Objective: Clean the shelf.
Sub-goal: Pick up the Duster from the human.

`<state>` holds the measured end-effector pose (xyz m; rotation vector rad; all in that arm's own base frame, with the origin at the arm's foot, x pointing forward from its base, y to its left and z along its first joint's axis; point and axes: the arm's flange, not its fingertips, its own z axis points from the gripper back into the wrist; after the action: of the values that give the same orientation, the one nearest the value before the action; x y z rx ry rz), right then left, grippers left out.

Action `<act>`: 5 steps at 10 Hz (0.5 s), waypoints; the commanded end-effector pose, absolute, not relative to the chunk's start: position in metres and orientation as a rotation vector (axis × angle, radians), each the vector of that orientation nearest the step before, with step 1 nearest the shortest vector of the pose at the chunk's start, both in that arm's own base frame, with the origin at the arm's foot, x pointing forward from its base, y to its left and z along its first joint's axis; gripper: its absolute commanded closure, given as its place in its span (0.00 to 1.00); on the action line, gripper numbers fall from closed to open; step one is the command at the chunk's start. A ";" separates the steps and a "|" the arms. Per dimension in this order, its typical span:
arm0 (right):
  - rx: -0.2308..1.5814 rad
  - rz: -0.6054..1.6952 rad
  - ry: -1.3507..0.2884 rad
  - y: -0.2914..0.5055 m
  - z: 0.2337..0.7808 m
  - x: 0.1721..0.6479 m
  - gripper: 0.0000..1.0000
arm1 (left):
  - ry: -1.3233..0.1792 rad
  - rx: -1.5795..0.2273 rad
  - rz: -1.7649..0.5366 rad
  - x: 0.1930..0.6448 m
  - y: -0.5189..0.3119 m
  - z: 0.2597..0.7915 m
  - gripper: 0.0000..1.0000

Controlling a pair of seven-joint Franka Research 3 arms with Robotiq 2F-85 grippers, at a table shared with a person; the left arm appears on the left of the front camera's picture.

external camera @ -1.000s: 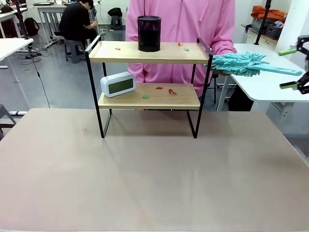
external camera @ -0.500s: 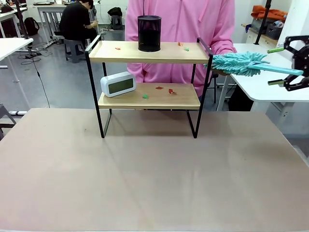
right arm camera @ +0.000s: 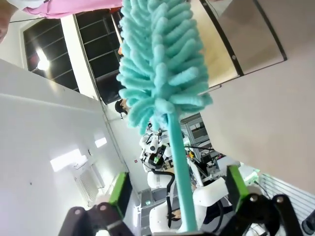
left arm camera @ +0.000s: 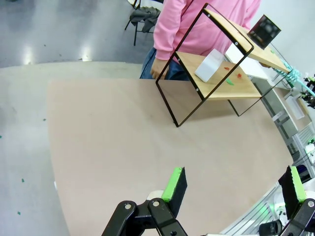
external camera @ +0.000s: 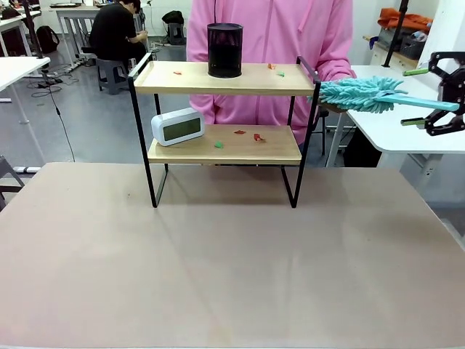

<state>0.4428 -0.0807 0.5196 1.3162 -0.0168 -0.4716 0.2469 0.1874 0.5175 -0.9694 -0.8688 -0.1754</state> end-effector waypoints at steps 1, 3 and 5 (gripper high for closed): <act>1.345 -0.443 -0.012 -0.083 0.522 0.445 0.55 | -0.893 -0.974 -0.196 0.249 0.187 0.519 0.00; 1.351 -0.444 -0.030 -0.084 0.521 0.446 1.00 | -0.893 -0.974 -0.196 0.249 0.187 0.519 0.00; 1.346 -0.461 -0.062 -0.087 0.520 0.445 1.00 | -0.893 -0.974 -0.196 0.249 0.187 0.519 0.00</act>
<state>0.4419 -0.0836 0.5190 1.3209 -0.0189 -0.4688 0.2469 0.1873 0.5176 -0.9695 -0.8691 -0.1763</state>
